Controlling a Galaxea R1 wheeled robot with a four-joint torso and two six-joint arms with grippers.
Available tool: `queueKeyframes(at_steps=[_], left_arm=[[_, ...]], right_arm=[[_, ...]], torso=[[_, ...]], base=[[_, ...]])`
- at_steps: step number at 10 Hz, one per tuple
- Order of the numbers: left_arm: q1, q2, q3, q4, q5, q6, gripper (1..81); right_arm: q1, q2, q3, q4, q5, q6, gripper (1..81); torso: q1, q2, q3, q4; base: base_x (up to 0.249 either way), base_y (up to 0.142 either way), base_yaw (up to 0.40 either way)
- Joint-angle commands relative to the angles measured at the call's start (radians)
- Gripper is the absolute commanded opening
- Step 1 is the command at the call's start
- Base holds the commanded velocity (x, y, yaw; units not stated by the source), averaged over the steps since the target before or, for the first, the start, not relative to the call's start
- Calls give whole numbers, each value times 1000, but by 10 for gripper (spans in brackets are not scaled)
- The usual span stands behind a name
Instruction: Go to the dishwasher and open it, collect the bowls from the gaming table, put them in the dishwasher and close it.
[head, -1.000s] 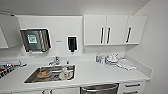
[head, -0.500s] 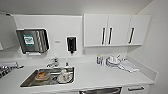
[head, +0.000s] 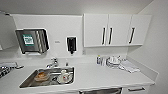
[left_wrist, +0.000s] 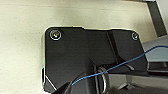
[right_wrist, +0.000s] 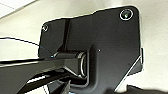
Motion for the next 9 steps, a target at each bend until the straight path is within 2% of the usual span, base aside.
queueKeyframes(at_steps=[1,3,8,9], left_arm=[[-48,-32,26,0,29,-3,811],[-35,-139,153,-1,-14,-3,811],[-35,-391,448,8,-26,-4,811],[-35,-424,484,8,-57,-4,811]], right_arm=[[60,-52,59,7,-55,-1,811],[58,-141,193,9,-55,1,811],[86,-355,486,9,-62,12,811],[95,-399,551,9,-65,12,811]], torso=[[0,0,0,0],[0,0,0,0],[0,0,0,0],[64,-100,-63,0]], base=[[0,0,0],[0,0,0],[0,0,0],[0,0,0]])
